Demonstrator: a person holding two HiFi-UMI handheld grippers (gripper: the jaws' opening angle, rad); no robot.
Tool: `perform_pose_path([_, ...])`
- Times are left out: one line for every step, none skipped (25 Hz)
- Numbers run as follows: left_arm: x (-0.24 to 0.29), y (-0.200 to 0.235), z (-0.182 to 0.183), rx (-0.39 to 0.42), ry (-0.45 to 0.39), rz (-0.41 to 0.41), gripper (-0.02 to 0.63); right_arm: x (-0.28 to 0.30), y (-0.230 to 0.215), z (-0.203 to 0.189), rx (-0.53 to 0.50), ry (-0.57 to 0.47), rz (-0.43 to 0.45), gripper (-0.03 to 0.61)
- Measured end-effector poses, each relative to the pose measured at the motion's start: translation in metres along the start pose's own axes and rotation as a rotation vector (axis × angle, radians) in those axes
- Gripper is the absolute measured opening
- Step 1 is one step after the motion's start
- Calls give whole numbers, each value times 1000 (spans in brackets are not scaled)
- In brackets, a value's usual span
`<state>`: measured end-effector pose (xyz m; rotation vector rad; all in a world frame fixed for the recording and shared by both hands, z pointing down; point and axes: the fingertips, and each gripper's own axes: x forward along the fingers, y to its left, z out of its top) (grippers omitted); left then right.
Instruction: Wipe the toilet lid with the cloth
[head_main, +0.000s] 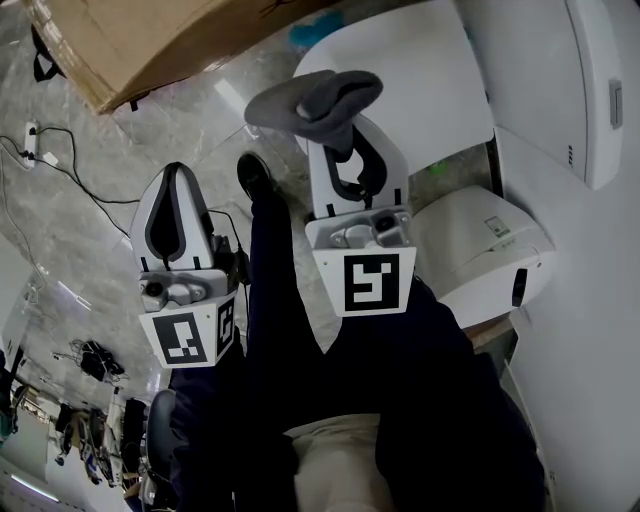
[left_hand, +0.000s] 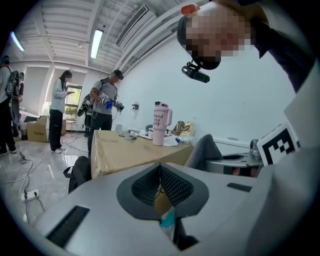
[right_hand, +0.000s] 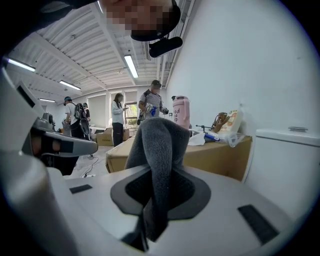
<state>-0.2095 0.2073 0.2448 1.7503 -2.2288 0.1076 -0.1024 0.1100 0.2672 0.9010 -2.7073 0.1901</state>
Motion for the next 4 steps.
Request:
perform_pose_path([0, 0, 0, -5, -1, 2, 15, 0, 0, 1, -1, -2, 0, 66])
perform_pose_path([0, 1, 0, -13, -1, 3, 15, 0, 0, 1, -2, -4, 0, 66])
perform_pose_path([0, 1, -1, -23, -1, 4, 15, 0, 1, 2, -3, -5, 1, 66])
perform_pose_path([0, 2, -2, -33, 0, 6, 15, 1, 1, 2, -5, -5, 1, 66])
